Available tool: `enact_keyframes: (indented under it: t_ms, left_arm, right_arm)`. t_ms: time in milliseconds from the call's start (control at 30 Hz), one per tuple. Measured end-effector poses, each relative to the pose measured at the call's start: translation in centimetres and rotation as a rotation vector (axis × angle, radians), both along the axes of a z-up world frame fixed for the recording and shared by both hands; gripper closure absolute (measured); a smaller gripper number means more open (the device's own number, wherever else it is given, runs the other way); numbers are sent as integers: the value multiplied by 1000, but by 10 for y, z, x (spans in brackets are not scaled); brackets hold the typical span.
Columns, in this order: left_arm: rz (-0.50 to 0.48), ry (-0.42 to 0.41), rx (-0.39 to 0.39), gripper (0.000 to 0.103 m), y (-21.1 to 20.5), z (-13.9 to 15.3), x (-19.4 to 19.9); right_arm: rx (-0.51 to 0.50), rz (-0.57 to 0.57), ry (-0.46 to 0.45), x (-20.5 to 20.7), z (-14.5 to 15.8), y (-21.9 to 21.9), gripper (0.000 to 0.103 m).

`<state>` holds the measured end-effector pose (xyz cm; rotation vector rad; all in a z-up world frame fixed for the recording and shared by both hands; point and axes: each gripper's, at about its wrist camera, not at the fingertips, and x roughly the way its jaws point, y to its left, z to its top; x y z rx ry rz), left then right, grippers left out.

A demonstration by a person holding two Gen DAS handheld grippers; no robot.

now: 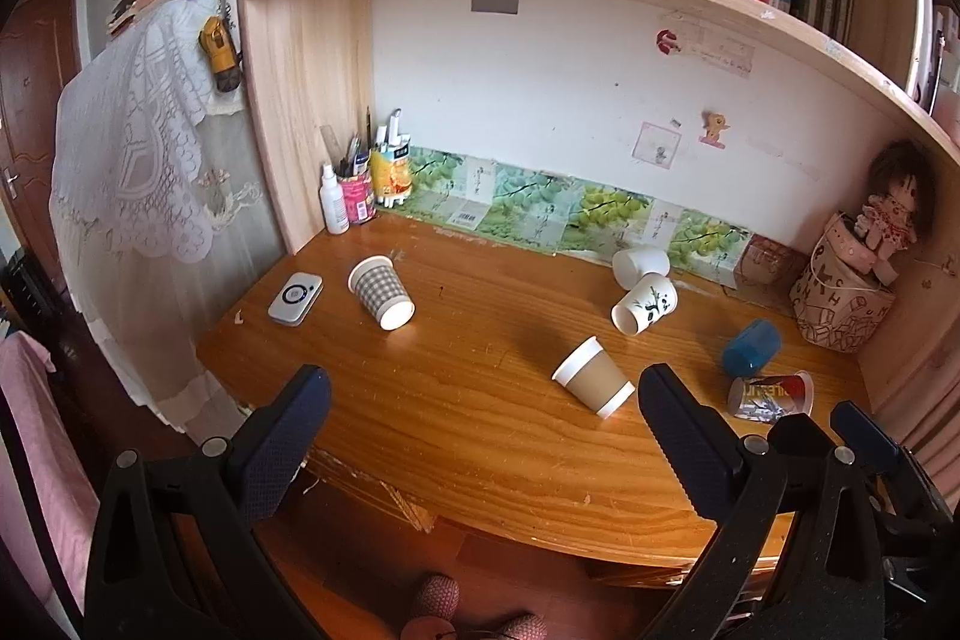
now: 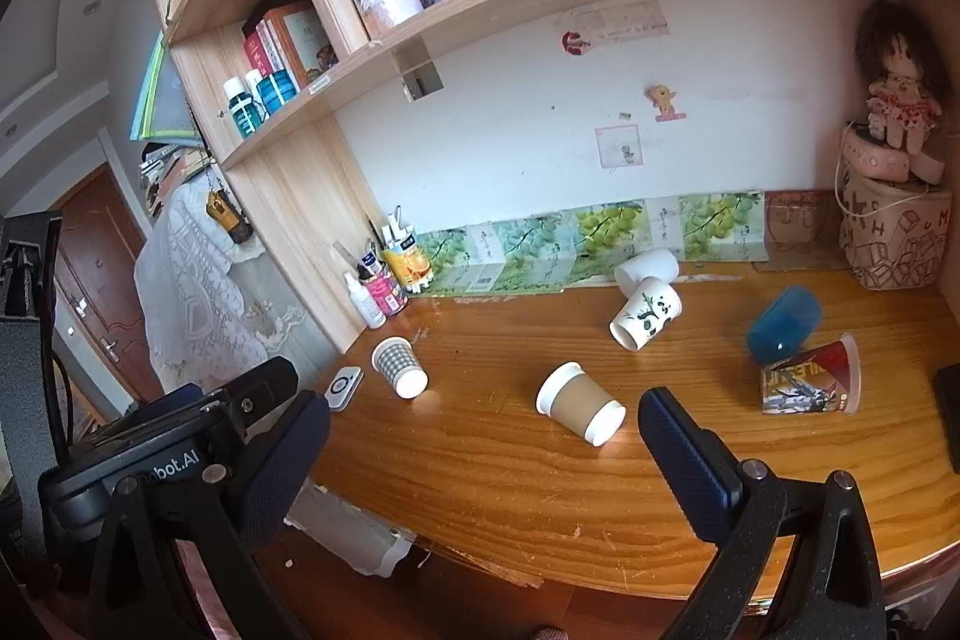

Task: Flip cup upright
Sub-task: 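Move the left tool toward the grey-checked paper cup lying on its side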

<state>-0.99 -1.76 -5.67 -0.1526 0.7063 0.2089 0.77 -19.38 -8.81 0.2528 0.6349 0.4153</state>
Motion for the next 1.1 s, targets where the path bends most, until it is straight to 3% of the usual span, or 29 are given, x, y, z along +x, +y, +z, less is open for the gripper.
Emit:
enact_keyframes:
  t_ms: [133, 533, 833, 1100]
  left_arm:
    - [46, 42, -29, 1, 5, -7, -3]
    - [173, 70, -39, 1, 23, -9, -16]
    - [233, 101, -159, 1, 70, -21, 22]
    - [214, 143, -123, 1, 109, -34, 81]
  right_arm:
    - [-11, 39, 35, 5, -5, 2, 0]
    - [-4, 57, 11, 5, -12, 1, 0]
    - [-32, 12, -98, 12, -11, 9, 0]
    - [-98, -36, -182, 38, -11, 39, 0]
